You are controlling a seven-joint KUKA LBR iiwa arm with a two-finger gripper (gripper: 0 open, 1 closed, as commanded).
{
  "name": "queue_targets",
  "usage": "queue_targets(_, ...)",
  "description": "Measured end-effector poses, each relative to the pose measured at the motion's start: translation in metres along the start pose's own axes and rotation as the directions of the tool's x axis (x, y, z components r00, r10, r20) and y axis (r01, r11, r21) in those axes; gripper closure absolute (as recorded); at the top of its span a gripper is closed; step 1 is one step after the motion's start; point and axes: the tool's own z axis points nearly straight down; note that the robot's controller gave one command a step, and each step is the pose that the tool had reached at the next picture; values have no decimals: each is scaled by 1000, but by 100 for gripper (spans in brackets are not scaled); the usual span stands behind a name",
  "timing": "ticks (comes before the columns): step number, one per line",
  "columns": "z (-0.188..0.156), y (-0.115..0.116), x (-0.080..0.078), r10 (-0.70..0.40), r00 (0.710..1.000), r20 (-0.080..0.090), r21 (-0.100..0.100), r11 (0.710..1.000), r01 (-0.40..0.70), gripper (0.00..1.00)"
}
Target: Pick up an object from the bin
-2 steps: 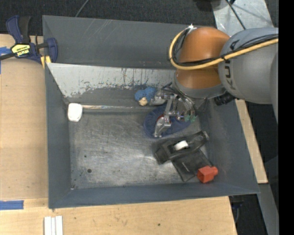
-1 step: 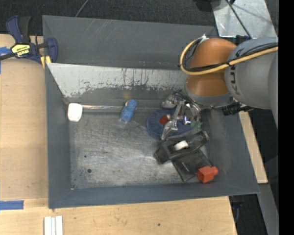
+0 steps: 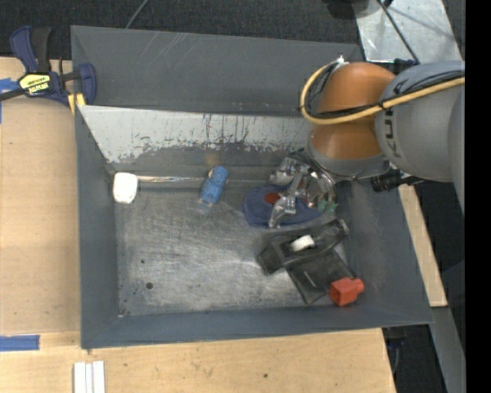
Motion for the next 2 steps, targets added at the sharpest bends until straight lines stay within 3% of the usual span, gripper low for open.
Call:
queue_targets(1, 8, 6, 34, 102, 994, 46, -8, 995, -102, 100)
queue_targets(2, -145, -13, 22, 62, 998, 9, -1, 998, -62, 100)
